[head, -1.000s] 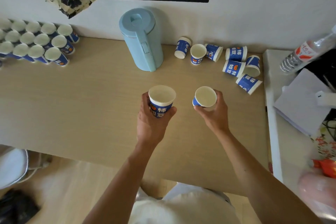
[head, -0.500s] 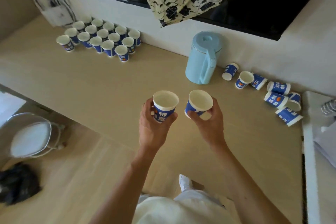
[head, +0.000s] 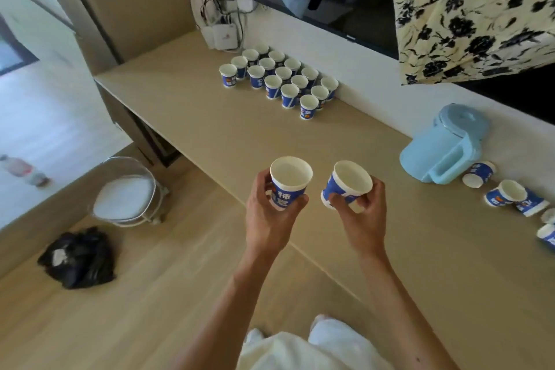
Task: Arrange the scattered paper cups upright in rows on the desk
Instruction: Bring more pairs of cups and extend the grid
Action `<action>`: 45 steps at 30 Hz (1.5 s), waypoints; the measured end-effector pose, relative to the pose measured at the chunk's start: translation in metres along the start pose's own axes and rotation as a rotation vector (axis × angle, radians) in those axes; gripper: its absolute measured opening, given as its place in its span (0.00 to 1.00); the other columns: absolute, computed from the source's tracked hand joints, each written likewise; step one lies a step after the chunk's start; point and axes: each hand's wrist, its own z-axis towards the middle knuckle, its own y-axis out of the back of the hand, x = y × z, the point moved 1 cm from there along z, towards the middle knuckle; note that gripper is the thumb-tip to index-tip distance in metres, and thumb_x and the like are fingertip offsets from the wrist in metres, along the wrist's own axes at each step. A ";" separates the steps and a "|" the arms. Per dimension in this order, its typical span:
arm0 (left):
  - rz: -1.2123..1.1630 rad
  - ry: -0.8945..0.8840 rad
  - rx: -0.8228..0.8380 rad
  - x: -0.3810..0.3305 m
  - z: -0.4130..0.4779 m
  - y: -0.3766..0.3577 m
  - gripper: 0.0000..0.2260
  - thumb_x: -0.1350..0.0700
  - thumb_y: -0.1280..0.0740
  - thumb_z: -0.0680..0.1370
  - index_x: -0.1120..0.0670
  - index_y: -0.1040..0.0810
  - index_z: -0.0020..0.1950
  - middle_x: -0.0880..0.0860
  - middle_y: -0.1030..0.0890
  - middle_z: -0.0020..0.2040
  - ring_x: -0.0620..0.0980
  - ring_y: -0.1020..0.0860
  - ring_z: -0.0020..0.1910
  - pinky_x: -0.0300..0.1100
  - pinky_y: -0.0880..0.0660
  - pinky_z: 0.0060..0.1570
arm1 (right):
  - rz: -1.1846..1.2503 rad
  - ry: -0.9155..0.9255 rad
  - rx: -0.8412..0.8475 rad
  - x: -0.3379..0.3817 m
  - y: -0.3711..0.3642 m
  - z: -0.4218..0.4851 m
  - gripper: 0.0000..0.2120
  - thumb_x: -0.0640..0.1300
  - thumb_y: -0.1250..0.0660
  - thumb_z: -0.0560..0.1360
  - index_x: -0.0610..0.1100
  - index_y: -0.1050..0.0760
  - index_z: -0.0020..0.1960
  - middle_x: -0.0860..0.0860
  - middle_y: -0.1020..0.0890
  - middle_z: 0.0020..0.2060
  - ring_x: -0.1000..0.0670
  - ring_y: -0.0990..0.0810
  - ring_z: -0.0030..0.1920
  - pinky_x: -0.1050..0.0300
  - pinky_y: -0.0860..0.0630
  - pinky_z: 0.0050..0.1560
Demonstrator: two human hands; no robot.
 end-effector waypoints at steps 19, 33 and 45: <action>0.182 0.038 -0.015 0.037 0.205 0.122 0.24 0.55 0.20 0.69 0.48 0.24 0.62 0.44 0.16 0.54 0.46 0.18 0.55 0.40 0.22 0.54 | 0.107 -0.097 0.039 -0.042 -0.229 0.113 0.28 0.48 0.21 0.62 0.51 0.27 0.59 0.56 0.19 0.54 0.51 0.17 0.55 0.62 0.21 0.52; 0.203 0.055 0.148 0.062 0.376 0.156 0.25 0.57 0.20 0.69 0.48 0.24 0.63 0.43 0.17 0.56 0.47 0.19 0.57 0.51 0.20 0.59 | -0.048 -0.154 -0.095 -0.051 -0.332 0.182 0.28 0.46 0.19 0.64 0.53 0.27 0.60 0.60 0.19 0.52 0.51 0.18 0.54 0.52 0.19 0.56; 0.237 0.092 0.469 0.125 0.512 0.187 0.26 0.57 0.19 0.68 0.45 0.25 0.61 0.39 0.17 0.53 0.43 0.18 0.54 0.52 0.19 0.56 | -0.143 -0.250 -0.369 -0.086 -0.421 0.207 0.28 0.40 0.19 0.67 0.53 0.28 0.61 0.57 0.19 0.54 0.50 0.17 0.52 0.46 0.18 0.56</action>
